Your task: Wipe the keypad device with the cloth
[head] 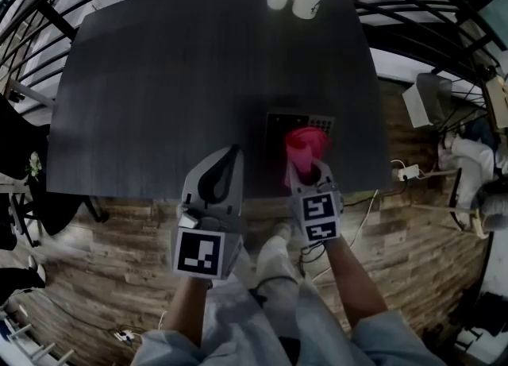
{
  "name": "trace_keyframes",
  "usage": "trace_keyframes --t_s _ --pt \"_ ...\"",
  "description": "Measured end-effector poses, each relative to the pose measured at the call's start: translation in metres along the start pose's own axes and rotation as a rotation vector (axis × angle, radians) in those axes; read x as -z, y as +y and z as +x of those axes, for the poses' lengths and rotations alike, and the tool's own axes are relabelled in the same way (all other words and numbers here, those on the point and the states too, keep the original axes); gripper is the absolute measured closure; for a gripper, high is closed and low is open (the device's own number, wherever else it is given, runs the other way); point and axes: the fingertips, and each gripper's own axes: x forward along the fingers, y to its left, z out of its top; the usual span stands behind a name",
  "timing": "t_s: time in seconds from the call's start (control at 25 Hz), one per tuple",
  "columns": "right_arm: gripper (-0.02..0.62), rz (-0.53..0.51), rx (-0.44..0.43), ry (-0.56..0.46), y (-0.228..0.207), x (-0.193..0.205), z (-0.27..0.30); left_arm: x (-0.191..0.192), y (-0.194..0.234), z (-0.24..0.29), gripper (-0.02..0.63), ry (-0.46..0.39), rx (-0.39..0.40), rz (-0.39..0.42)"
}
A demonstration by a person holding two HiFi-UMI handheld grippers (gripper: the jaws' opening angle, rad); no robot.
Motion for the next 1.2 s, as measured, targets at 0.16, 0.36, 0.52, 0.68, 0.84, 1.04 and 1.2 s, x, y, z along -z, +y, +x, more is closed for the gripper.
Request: trace_keyframes --t_s 0.16,0.36,0.52,0.68,0.84,1.04,1.2 --pt "0.568 0.012 0.032 0.019 -0.016 0.011 -0.006 -0.001 -0.004 0.002 0.598 0.001 0.008 0.003" --pt "0.568 0.010 0.100 0.006 -0.035 0.009 -0.020 -0.002 -0.007 0.002 0.598 -0.003 0.015 0.000" --pt "0.568 0.023 0.124 -0.029 -0.051 -0.007 -0.033 -0.005 -0.008 0.003 0.598 -0.011 0.018 0.002" --pt "0.568 0.006 0.131 -0.082 -0.056 -0.036 -0.039 -0.009 -0.008 0.003 0.598 -0.023 0.019 0.003" --pt "0.568 -0.023 0.096 -0.149 -0.047 -0.073 -0.040 -0.014 -0.008 0.001 0.598 -0.034 0.016 0.002" --pt "0.568 -0.042 0.028 -0.201 -0.024 -0.105 -0.027 -0.016 -0.005 -0.001 0.600 -0.045 0.009 0.009" --pt "0.568 -0.054 -0.022 -0.221 -0.006 -0.121 -0.012 -0.014 -0.003 -0.004 0.598 -0.040 0.003 0.008"
